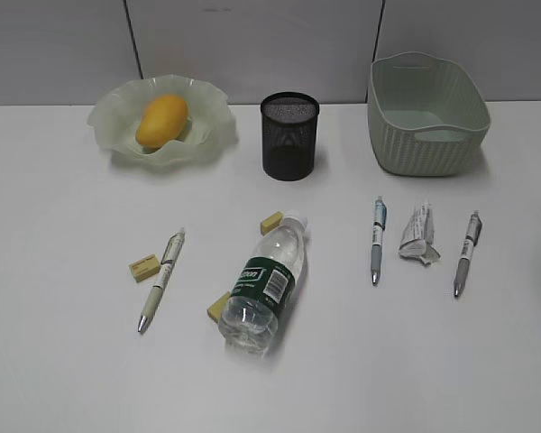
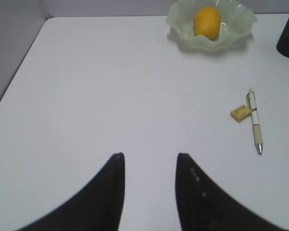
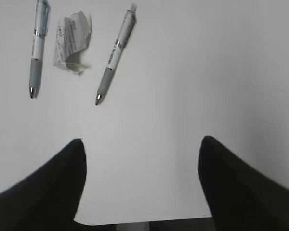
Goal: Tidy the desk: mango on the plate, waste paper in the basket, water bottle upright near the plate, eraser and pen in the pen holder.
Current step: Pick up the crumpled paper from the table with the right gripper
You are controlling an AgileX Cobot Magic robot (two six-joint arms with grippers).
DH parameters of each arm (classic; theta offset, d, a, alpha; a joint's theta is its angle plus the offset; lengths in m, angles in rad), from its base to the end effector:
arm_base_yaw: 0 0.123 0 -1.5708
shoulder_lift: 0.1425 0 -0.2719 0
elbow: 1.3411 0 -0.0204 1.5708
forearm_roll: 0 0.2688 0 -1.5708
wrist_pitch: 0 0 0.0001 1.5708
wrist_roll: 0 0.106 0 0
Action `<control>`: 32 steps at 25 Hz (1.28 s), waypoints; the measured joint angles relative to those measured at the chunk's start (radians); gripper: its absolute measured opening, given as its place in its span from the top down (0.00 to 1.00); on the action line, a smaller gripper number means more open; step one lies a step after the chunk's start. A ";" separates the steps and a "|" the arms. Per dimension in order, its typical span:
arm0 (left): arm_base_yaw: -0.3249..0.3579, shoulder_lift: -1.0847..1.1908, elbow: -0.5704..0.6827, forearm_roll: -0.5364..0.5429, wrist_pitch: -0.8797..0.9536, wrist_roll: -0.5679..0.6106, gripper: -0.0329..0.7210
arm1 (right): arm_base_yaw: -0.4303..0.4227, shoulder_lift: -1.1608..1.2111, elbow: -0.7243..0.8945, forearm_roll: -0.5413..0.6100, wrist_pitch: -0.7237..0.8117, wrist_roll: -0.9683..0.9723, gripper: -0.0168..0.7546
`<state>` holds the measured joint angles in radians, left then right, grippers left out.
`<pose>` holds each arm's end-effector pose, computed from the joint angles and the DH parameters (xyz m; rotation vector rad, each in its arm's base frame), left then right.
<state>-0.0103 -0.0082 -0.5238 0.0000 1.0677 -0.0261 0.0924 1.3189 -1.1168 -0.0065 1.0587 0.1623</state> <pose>0.0331 -0.0003 0.2860 -0.0160 2.0193 -0.0231 0.2795 0.0253 0.2849 0.0932 2.7446 0.0616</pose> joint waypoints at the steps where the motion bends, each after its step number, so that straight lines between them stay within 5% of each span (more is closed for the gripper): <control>1: 0.000 0.000 0.000 0.000 0.000 0.000 0.59 | 0.018 0.037 -0.017 0.000 0.000 0.012 0.21; 15: 0.000 0.000 0.000 0.000 0.000 0.000 0.60 | 0.200 0.427 -0.224 0.016 -0.100 0.082 0.18; 32: 0.000 0.000 0.000 0.009 0.000 0.001 0.64 | 0.221 0.716 -0.245 0.012 -0.231 0.103 0.21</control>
<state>-0.0103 -0.0082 -0.5238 0.0090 1.0677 -0.0255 0.3134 2.0345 -1.3623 0.0056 0.8275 0.2653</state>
